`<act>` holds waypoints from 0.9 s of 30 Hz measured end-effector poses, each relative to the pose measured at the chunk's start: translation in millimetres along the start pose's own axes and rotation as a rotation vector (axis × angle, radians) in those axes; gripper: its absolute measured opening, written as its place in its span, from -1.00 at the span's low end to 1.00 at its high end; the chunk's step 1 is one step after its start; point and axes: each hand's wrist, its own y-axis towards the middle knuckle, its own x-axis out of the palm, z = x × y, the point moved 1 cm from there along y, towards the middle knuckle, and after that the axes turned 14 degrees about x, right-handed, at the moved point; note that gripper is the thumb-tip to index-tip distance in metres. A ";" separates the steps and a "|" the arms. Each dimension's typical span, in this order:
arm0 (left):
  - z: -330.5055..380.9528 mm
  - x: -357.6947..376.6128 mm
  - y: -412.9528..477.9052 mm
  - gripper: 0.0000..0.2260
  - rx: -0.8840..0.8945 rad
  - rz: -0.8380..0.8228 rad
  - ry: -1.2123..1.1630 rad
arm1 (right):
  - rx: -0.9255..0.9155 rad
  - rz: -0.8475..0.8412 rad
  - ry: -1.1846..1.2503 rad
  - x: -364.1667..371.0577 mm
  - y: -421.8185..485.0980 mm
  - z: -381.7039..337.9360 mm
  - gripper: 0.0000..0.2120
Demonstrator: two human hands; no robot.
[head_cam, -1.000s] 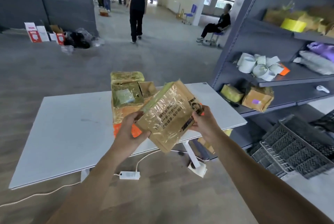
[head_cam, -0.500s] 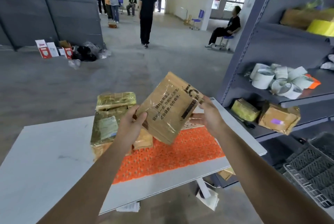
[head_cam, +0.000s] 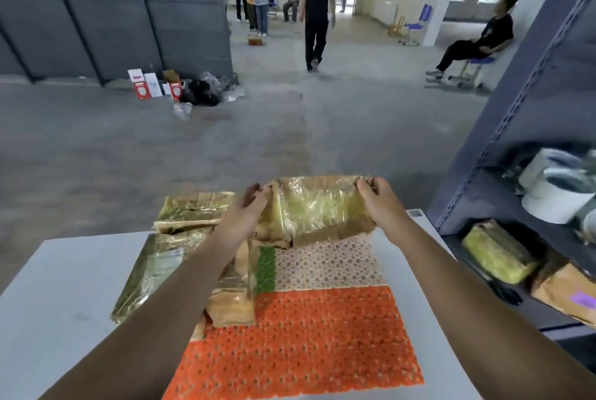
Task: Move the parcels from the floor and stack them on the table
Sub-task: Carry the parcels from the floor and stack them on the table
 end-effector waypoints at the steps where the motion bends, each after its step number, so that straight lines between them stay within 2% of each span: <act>1: -3.5 2.2 9.0 -0.46 0.006 -0.038 0.057 | 0.030 -0.003 0.001 3.6 11.0 -1.9 -0.71; 3: -5.9 5.4 26.0 -0.52 0.019 -0.089 0.074 | 0.078 0.001 0.006 10.0 27.8 -6.4 -0.66; 7: -19.0 0.9 65.6 -0.74 -0.002 -0.189 -0.025 | 0.039 0.037 -0.040 28.0 55.2 -13.9 -0.61; 9: -40.5 -5.2 90.4 -0.57 -0.043 -0.218 -0.067 | 0.015 0.080 -0.152 43.4 72.6 -15.3 -0.67; 10: -44.1 -7.7 98.6 -0.55 -0.049 -0.219 -0.073 | 0.020 0.107 -0.195 51.2 81.4 -15.6 -0.69; 13: -50.5 -16.3 121.4 -0.76 0.019 -0.209 0.067 | 0.068 0.159 -0.263 73.4 102.4 -16.2 -0.71; 15: -60.7 -26.4 132.7 -0.85 0.050 -0.209 0.336 | 0.077 0.175 -0.294 87.9 111.1 -17.4 -0.74; 17: -82.6 -41.2 141.0 -0.77 0.032 -0.231 0.577 | 0.053 0.165 -0.339 103.7 119.7 -18.6 -0.74; 20: -119.2 -58.1 136.8 -0.65 -0.036 -0.357 0.708 | 0.029 0.110 -0.425 129.6 131.7 -15.4 -0.74; 23: -141.0 -63.1 126.5 -0.71 -0.032 -0.406 0.795 | 0.020 0.067 -0.521 150.3 142.3 -11.1 -0.75; 27: -152.4 -65.2 117.4 -0.42 0.029 -0.430 0.867 | 0.030 0.012 -0.669 164.7 153.6 -16.3 -0.75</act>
